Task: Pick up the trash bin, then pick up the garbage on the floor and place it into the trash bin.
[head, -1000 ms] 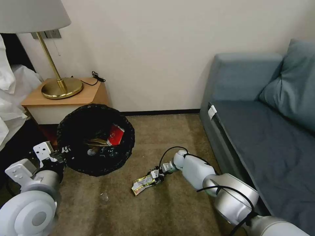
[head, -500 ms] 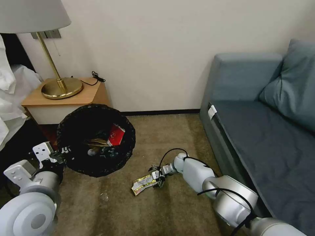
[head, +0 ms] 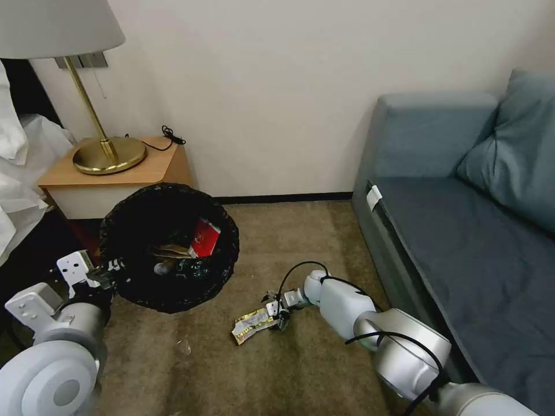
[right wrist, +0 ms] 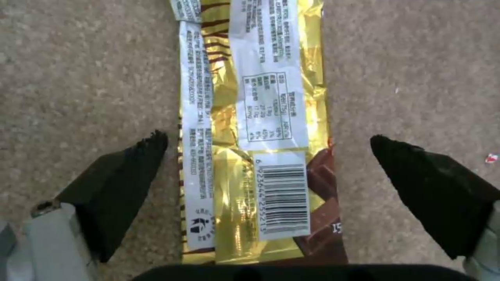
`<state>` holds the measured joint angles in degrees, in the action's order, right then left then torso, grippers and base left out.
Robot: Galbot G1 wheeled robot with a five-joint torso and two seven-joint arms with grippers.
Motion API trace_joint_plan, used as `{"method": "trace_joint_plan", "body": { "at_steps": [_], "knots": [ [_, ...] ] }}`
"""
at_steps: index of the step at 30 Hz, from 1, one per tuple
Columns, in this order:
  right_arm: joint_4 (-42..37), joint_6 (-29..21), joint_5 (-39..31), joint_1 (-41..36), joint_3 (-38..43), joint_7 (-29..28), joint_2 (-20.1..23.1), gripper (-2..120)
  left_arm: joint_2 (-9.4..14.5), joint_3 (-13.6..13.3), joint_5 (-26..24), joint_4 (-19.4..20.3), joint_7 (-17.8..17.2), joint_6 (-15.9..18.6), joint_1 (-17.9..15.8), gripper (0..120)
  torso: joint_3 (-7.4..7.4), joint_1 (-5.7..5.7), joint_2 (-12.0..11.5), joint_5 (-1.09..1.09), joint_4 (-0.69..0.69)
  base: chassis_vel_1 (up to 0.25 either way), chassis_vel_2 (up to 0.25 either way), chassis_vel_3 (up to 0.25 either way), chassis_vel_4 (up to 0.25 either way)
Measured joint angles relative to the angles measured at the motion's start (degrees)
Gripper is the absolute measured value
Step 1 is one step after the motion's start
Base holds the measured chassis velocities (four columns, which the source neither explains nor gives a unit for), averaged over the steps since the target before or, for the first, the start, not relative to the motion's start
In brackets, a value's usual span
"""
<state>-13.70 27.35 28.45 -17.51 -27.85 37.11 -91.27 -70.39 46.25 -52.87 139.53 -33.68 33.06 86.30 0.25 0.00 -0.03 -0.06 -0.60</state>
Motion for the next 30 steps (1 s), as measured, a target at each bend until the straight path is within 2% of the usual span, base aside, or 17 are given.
{"method": "trace_joint_plan", "body": {
  "at_steps": [6,8,14,16,18,19,20,22,23,25,26,28,29,30],
  "knots": [
    [0.0,-0.8,-0.5,0.06,0.01,0.12,0.36,95,-0.09,-0.16,0.14,0.12,0.02,-0.01,0.09,0,0.0,0.0,0.0,0.01,0.01,0.0,0.0,0.0,0.0],
    [0.06,-1.03,-0.62,0.38,0.13,-0.06,0.86,90,-0.07,-0.18,0.18,0.16,0.03,-0.01,0.11,0,0.0,0.0,0.0,0.01,0.03,0.0,0.0,0.0,0.0],
    [0.16,-1.35,-0.85,0.47,0.26,-0.32,1.17,85,-0.02,-0.24,0.2,0.19,0.04,-0.02,0.08,0,0.0,0.0,0.0,0.0,0.0,0.0,0.0,0.0,0.0],
    [0.18,-1.4,-1.03,0.45,0.33,-0.1,1.23,75,0.02,-0.37,0.25,0.19,0.05,-0.02,0.04,0,0.0,0.0,0.0,-0.04,-0.03,0.0,0.0,0.0,0.0],
    [0.18,-1.4,-1.05,0.45,0.33,-0.05,1.24,74,0.02,-0.37,0.25,0.19,0.05,-0.02,0.04,0,0.0,0.0,0.0,-0.04,-0.03,0.0,0.0,0.0,0.0],
    [0.17,-1.38,-1.07,0.42,0.34,0.03,1.25,65,0.04,-0.4,0.28,0.19,0.07,-0.02,0.02,0,0.0,0.0,0.0,-0.04,-0.04,0.0,0.0,0.0,0.0],
    [0.17,-1.38,-1.07,0.42,0.34,0.03,1.25,65,0.04,-0.4,0.28,0.19,0.07,-0.02,0.02,0,0.0,0.0,0.0,-0.04,-0.04,0.0,0.0,0.0,0.0],
    [0.15,-1.38,-1.34,0.1,0.36,0.04,1.27,53,0.09,-0.42,0.38,0.2,0.12,-0.06,-0.03,0,-0.01,0.0,0.01,-0.04,-0.04,0.0,0.0,0.0,0.0],
    [0.15,-1.38,-1.34,0.1,0.36,0.04,1.27,53,0.09,-0.42,0.38,0.2,0.12,-0.06,-0.03,0,-0.01,0.0,0.01,-0.04,-0.04,0.0,0.0,0.0,0.0],
    [0.16,-1.63,-1.64,-0.18,0.3,-0.05,1.24,43,0.1,-0.4,0.45,0.22,0.18,-0.16,0.05,0,-0.01,0.0,0.01,-0.03,-0.02,0.0,0.0,0.0,0.0],
    [0.16,-1.63,-1.64,-0.18,0.3,-0.05,1.24,43,0.1,-0.4,0.45,0.22,0.18,-0.16,0.05,0,-0.01,0.0,0.01,-0.03,-0.02,0.0,0.0,0.0,0.0],
    [0.21,-1.65,-1.77,-0.45,0.15,-0.04,1.24,32,0.09,-0.4,0.61,0.23,0.33,-0.29,0.14,0,-0.02,-0.01,0.02,-0.04,-0.03,0.0,0.0,0.0,0.0],
    [0.21,-1.65,-1.77,-0.45,0.15,-0.04,1.24,32,0.09,-0.4,0.61,0.23,0.33,-0.29,0.14,0,-0.02,-0.01,0.02,-0.04,-0.03,0.0,0.0,0.0,0.0],
    [0.24,-1.79,-1.95,-0.54,0.1,-0.03,1.25,26,0.05,-0.42,0.66,0.23,0.36,-0.3,0.14,0,-0.01,0.0,0.02,-0.03,-0.03,0.0,0.0,0.0,0.0]
  ]
}}
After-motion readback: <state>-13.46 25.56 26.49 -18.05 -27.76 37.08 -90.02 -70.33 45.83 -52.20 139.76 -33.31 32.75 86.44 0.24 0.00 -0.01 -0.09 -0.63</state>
